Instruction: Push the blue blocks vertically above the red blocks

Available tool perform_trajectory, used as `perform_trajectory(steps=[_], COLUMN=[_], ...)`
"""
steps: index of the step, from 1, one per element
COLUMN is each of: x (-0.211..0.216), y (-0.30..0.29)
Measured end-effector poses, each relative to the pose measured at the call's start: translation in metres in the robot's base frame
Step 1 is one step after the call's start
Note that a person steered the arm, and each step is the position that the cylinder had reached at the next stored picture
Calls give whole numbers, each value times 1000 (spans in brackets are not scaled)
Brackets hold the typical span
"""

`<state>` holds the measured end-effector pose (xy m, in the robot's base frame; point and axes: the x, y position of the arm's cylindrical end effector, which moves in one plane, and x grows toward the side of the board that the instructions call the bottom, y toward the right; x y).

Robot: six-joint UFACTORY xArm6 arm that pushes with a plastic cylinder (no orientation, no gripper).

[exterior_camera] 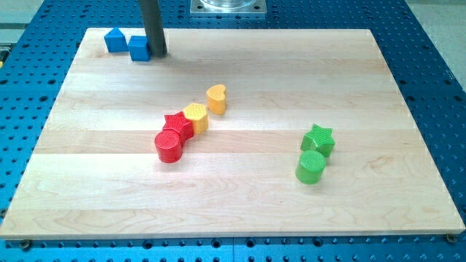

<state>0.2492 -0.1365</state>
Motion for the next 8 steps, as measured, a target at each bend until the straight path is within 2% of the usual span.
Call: perform_trajectory(steps=[1, 2, 3, 4, 5, 6, 7, 8], x=[-54, -58, -58, -36, 16, 18, -28, -13], y=[-5, -17, -88, -125, -74, -62, -68, -37])
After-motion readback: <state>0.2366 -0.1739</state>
